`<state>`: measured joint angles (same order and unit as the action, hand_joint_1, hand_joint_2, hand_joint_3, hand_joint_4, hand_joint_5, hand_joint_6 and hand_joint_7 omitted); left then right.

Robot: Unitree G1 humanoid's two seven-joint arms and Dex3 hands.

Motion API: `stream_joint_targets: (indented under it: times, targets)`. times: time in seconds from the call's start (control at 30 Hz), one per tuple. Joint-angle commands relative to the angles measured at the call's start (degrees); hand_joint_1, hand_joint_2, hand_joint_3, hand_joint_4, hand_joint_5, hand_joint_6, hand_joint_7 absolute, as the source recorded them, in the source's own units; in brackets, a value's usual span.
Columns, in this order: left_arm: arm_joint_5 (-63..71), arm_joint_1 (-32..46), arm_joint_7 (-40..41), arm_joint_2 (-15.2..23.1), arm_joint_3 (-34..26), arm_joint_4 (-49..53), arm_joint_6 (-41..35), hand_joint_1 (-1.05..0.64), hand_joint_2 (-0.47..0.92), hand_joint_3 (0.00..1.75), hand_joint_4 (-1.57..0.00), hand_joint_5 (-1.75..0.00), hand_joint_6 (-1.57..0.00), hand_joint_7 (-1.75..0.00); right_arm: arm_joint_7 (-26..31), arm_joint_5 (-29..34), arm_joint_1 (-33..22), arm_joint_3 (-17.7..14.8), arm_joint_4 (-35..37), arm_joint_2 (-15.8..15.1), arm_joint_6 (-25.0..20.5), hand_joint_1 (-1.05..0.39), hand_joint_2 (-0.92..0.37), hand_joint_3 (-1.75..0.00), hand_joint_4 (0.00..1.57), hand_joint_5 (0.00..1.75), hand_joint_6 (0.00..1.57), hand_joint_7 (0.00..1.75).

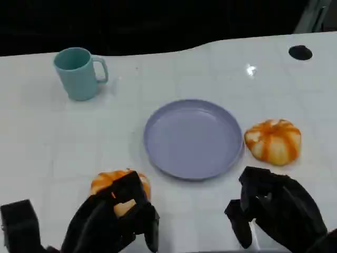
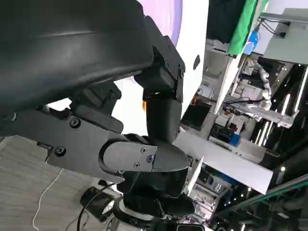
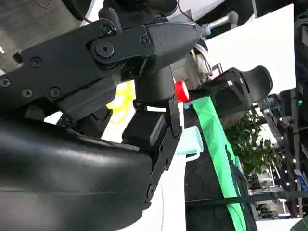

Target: Grasp the bread from the table and place it into the plate.

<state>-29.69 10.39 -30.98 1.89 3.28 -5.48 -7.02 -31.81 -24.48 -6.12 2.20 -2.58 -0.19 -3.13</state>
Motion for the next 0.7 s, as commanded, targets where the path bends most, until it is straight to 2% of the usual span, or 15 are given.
stream_joint_targets:
  times: [0.03,0.7]
  targets:
    - [0.5,0.4,-0.2,0.4,-0.3,-0.4,0.3,-0.63,0.92,0.29,-0.93,-1.75,-0.71,-1.75,0.1,-0.3,0.3,-0.7,0.2,-0.5,0.3,-0.96,-0.92,-0.29,1.19,1.66,1.03,1.52]
    - [0.0,0.2,0.0,-0.2,-1.1,-0.8,0.9,-0.63,0.92,0.3,-0.93,-1.75,-0.7,-1.75,0.0,-0.3,0.4,-0.6,0.3,-0.5,0.4,-0.94,-0.92,-0.31,1.18,1.67,1.02,1.52]
